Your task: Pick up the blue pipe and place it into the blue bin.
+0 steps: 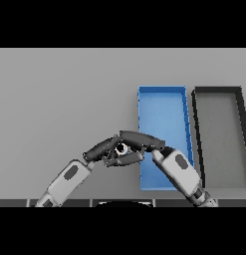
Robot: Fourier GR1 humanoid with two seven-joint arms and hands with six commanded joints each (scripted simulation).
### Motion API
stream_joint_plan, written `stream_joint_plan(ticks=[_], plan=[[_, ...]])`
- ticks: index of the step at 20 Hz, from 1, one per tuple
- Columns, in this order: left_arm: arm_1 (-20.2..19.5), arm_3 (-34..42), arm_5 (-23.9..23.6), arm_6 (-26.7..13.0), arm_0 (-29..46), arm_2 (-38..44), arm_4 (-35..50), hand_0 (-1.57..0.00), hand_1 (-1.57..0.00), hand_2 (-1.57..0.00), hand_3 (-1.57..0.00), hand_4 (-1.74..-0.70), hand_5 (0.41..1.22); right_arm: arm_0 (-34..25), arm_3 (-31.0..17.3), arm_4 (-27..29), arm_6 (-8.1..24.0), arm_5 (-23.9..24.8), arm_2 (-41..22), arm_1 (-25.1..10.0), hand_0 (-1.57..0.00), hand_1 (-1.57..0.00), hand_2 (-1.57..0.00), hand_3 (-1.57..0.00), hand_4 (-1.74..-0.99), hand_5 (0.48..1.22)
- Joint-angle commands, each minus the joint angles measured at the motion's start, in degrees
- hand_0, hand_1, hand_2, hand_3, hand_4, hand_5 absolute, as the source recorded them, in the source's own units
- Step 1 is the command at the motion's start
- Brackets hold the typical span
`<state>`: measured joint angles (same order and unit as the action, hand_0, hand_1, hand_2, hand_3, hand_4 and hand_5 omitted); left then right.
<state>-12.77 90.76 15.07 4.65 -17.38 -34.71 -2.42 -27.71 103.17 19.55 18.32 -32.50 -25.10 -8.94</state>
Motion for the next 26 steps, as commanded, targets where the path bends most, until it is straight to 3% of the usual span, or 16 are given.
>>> stream_joint_plan(ticks=[1, 3, 6, 12, 14, 16, 19, 22, 25, 26], plan=[[0.25, -0.08, -0.45, -1.88, -0.38, 0.29, -0.47, -0.3, -0.28, -0.26, -0.28, -1.04, 1.02, 0.31, -0.34, -0.49, -1.06, -0.16, -0.09, 0.79, -1.56, -1.56, -1.56, -1.56, -1.493, 1.21], [-0.38, -0.77, -0.71, -2.59, -0.13, 0.97, -0.54, -0.19, -0.18, -0.16, -0.18, -0.97, 0.849, 0.33, -0.27, -0.64, -2.74, -0.81, 0.68, 0.88, -1.57, -1.57, -1.57, -1.56, -1.495, 1.214], [-0.07, -1.12, -0.94, -3.5, -0.3, 0.81, -0.86, -0.1, -0.09, -0.08, -0.09, -0.9, 0.697, -0.05, -0.33, -2.66, -2.42, -0.77, 0.55, 1.79, -1.57, -1.57, -1.57, -1.57, -1.496, 1.217], [1.09, -2.17, -1.11, -5.8, 0.56, 1.2, 0.54, -0.03, -0.02, -0.02, -0.02, -0.89, 0.576, 0.42, 0.01, -2.24, -1.81, -1.41, 1.69, 3.04, -1.57, -1.57, -1.57, -1.57, -1.489, 1.22], [0.45, -1.04, -1.32, -6.08, 1.12, 1.51, 0.82, -0.02, -0.01, -0.01, -0.01, -0.9, 0.562, -0.03, -0.15, -0.4, 0.18, -0.69, 2.83, 3.41, -1.57, -1.57, -1.57, -1.57, -1.489, 1.22], [1.39, -2.05, -1.63, -7.93, 0.99, 1.05, 0.41, -0.01, -0.01, -0.01, -0.01, -0.9, 0.548, -0.86, 0.76, 4.91, 4.61, 0.88, 3.75, 4.04, -1.57, -1.57, -1.57, -1.57, -1.491, 1.221], [0.72, -1.0, -0.84, -8.28, 1.6, 0.89, 1.03, 0.0, 0.0, 0.0, 0.0, -0.91, 0.524, -3.85, 2.45, 13.44, 10.27, 3.53, 6.38, 2.26, -1.57, -1.57, -1.57, -1.57, -1.613, 1.221], [1.03, -1.24, -0.86, -9.42, 1.27, 1.04, 1.32, 0.0, 0.0, 0.0, 0.0, -0.92, 0.504, -10.83, 3.16, 23.58, 15.84, 10.94, 10.58, 0.75, -1.57, -1.57, -1.57, -1.57, -1.675, 1.194], [1.2, -1.0, -0.85, -9.57, 2.03, 0.41, 1.05, 0.0, 0.0, 0.0, 0.0, -0.92, 0.503, -19.38, 2.17, 32.46, 16.05, 16.52, 15.53, -3.58, -1.57, -1.57, -1.57, -1.57, -1.707, 1.141], [0.81, -1.11, -0.7, -9.71, 1.86, 0.84, 1.3, 0.0, 0.0, 0.0, 0.0, -0.92, 0.503, -21.87, 0.36, 31.81, 14.49, 16.43, 17.14, -4.84, -1.57, -1.57, -1.57, -1.57, -1.714, 1.134]])
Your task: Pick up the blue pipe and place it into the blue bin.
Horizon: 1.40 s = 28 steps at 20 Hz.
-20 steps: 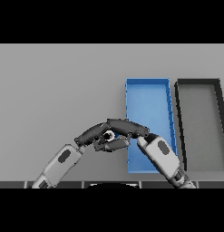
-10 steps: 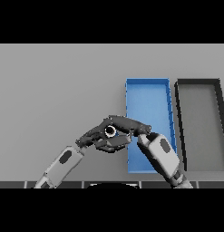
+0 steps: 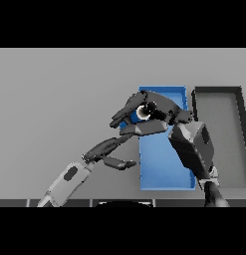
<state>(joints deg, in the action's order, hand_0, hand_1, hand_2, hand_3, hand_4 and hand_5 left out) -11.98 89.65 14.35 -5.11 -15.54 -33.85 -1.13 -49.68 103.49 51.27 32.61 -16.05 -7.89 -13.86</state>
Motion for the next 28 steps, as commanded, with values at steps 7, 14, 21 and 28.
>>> stream_joint_plan(ticks=[7, 14, 21, 28], plan=[[-1.22, 1.65, 0.49, 1.76, 1.02, 0.12, 0.36, 0.0, 0.0, 0.0, 0.0, -0.91, 0.491, -10.08, -15.05, -8.03, -3.43, 6.75, 7.77, -6.14, -1.57, -1.57, -1.57, -1.57, -1.735, 1.131], [-1.33, 1.0, 0.43, 1.47, 0.96, 0.62, 0.42, 0.0, 0.0, 0.0, 0.0, -0.89, 0.487, 0.9, -23.11, -15.32, -1.12, 6.85, 10.23, -8.43, -1.57, -1.57, -1.57, -1.57, -1.74, 1.121], [-0.48, 0.16, 0.14, 0.71, 0.2, 0.8, 0.51, 0.0, 0.0, 0.0, 0.0, -0.88, 0.464, 14.73, -23.36, -15.98, 2.33, 12.21, 5.09, -10.48, -1.57, -1.57, -1.57, -1.57, -1.741, 1.12], [0.02, 0.36, 0.1, 0.26, 0.16, 0.68, 0.88, 0.0, 0.0, 0.0, 0.0, -0.89, 0.455, 19.68, -27.8, -6.62, 2.32, 19.48, -13.99, -20.63, -1.56, -1.46, -1.39, -1.12, -1.547, 1.133]])
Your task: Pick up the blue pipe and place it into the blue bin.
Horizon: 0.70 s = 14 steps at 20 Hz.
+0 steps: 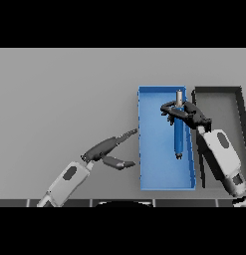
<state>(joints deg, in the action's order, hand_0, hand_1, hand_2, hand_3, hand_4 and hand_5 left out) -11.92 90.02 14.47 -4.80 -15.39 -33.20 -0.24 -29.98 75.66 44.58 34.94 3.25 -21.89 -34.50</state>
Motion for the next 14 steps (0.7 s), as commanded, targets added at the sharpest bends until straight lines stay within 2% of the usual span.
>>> stream_joint_plan(ticks=[1, 3, 4, 5, 6, 9, 11, 14], plan=[[-0.4, 0.23, 0.2, 0.41, 0.35, 0.15, 0.25, 0.0, 0.0, 0.0, 0.0, -0.89, 0.453, -1.02, -0.83, 4.02, 0.0, 2.61, -4.02, -1.82, -1.31, -1.17, -1.11, -0.9, -1.503, 1.15], [-0.47, 0.77, 0.07, 0.77, 1.04, -0.42, -0.26, 0.0, 0.0, 0.0, 0.0, -0.89, 0.453, -4.19, -3.49, 11.68, 0.0, 5.61, -12.09, -5.64, -0.84, -0.75, -0.71, -0.57, -1.392, 1.176], [-0.4, 0.44, 0.13, -0.03, 0.57, -0.23, -0.15, 0.0, 0.0, 0.0, 0.0, -0.89, 0.454, -5.53, -3.84, 14.46, 0.0, 6.51, -14.88, -6.19, -0.67, -0.6, -0.57, -0.46, -1.338, 1.157], [-0.27, 0.49, -0.05, -0.4, 1.04, -0.47, -0.26, 0.0, 0.0, 0.0, 0.0, -0.89, 0.453, -6.42, -3.49, 14.83, -0.08, 5.1, -17.27, -7.27, -0.53, -0.48, -0.46, -0.37, -1.285, 1.141], [-0.69, 1.11, 0.19, -0.98, 0.93, -0.01, 0.43, 0.0, 0.0, 0.0, 0.0, -0.89, 0.453, -7.4, -3.78, 15.06, 0.0, 4.08, -19.04, -8.59, -0.43, -0.38, -0.36, -0.29, -1.242, 1.081], [-0.22, 0.52, 0.14, -0.52, 0.37, -0.03, 0.35, 0.0, 0.0, 0.0, 0.0, -0.89, 0.453, -9.12, -4.45, 10.09, 0.01, 3.0, -23.2, -9.53, -0.22, -0.19, -0.19, -0.15, -1.165, 0.924], [-0.35, 0.78, -0.07, 0.18, 0.91, -0.22, 0.03, 0.0, 0.0, 0.0, 0.0, -0.9, 0.45, -9.72, -5.73, 6.55, -1.42, 1.86, -25.43, -8.64, -0.14, -0.12, -0.12, -0.1, -1.131, 0.857], [-0.48, 0.63, 0.13, -0.44, 0.25, 0.21, 0.37, 0.0, 0.0, 0.0, 0.0, -0.91, 0.455, -8.84, -6.36, 4.48, -4.13, 2.08, -26.06, -8.97, -0.07, -0.06, -0.06, -0.05, -1.125, 0.764]])
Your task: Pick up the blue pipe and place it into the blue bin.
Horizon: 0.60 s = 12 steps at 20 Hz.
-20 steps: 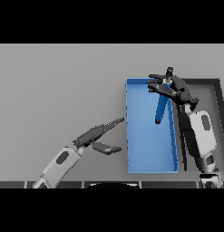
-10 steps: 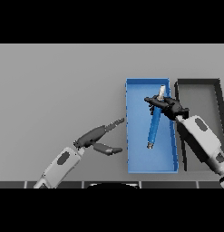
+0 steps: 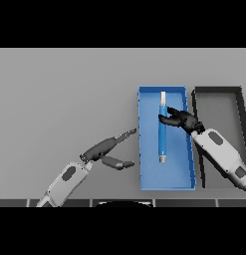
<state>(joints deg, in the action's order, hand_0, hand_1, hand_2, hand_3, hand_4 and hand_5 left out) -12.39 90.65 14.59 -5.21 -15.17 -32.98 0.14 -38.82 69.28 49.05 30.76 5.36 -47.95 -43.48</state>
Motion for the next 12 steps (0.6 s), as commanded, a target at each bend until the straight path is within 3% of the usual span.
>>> stream_joint_plan(ticks=[1, 7, 12], plan=[[0.77, -0.47, -0.34, -0.33, 0.12, -0.44, -0.34, 0.0, 0.0, 0.0, 0.0, -0.91, 0.457, -0.55, -0.11, -0.08, 0.65, 0.21, 0.03, -0.01, -0.06, -0.05, -0.05, -0.04, -1.124, 0.738], [0.69, -0.27, -0.48, -0.01, 0.34, 0.13, 0.24, 0.0, 0.0, 0.0, 0.0, -0.92, 0.465, -0.84, -0.81, -0.02, -0.16, 0.28, 0.43, 0.21, -0.01, -0.01, -0.01, -0.01, -1.127, 0.68], [0.93, -0.71, 0.16, -0.65, -0.61, 0.32, 0.89, 0.0, 0.0, 0.0, 0.0, -0.92, 0.469, -0.74, -1.92, -0.21, -1.5, -1.23, 0.44, 0.35, -0.01, -0.01, -0.01, -0.01, -1.129, 0.678]])
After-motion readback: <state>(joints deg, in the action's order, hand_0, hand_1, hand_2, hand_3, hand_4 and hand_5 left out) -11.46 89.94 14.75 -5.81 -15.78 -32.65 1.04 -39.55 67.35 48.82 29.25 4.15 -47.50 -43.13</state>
